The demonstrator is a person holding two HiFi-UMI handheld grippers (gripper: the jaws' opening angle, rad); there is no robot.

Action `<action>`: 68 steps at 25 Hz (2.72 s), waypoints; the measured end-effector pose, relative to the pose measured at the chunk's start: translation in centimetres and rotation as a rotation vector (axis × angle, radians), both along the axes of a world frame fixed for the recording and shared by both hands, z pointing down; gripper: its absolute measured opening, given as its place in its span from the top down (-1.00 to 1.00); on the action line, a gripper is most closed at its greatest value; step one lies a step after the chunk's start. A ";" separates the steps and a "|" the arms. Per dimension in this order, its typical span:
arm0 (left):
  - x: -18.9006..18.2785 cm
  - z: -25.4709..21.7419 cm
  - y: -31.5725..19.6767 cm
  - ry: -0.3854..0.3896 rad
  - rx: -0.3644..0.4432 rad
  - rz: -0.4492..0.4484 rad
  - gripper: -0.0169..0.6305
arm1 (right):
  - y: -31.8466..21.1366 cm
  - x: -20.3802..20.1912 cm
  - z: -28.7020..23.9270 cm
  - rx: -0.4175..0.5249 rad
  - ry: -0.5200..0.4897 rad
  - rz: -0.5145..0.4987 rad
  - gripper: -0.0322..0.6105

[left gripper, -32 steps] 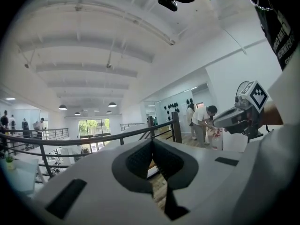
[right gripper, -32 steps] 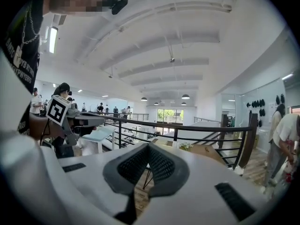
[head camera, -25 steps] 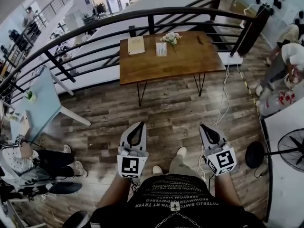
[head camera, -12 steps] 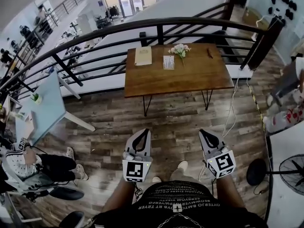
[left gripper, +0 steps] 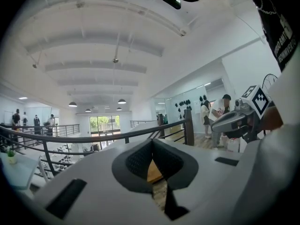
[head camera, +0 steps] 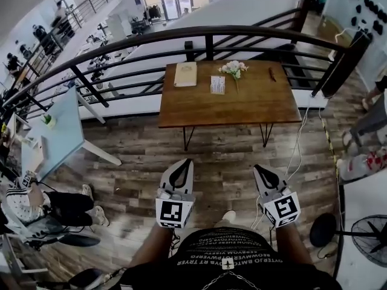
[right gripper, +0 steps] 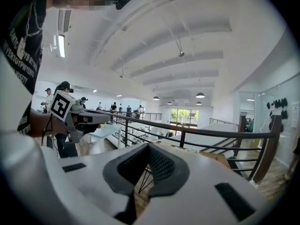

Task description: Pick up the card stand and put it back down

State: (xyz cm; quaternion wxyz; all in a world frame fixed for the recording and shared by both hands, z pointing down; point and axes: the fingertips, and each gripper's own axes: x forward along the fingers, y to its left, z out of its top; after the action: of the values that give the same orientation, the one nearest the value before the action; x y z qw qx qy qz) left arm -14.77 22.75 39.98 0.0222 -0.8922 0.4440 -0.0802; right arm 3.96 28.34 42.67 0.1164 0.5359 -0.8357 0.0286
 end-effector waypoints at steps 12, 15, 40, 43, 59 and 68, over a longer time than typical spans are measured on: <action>3.8 -1.1 -1.3 0.012 0.033 -0.059 0.88 | -1.8 4.6 -0.4 0.006 0.006 -0.029 0.85; 4.2 -1.2 -1.4 -0.047 0.083 -0.089 0.88 | -1.9 5.3 -0.7 0.010 0.001 -0.029 0.85; 4.5 -0.1 -4.2 -0.067 0.057 -0.068 0.88 | -6.2 5.1 0.2 0.011 -0.055 -0.042 0.85; 4.1 0.4 -6.2 -0.051 0.052 -0.063 0.88 | -7.9 4.9 0.3 0.007 -0.036 -0.031 0.85; 2.2 0.6 -15.1 -0.055 0.029 -0.023 0.88 | -16.2 2.5 0.0 -0.015 0.003 -0.013 0.85; 0.4 0.7 -19.8 -0.057 0.026 0.003 0.88 | -20.6 0.1 0.1 -0.029 0.003 0.003 0.85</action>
State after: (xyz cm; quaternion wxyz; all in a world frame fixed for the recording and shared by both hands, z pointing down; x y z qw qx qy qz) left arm -14.35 2.93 40.64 0.0464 -0.8898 0.4429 -0.0996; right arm 4.08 7.73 42.75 0.1254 0.5355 -0.8342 0.0399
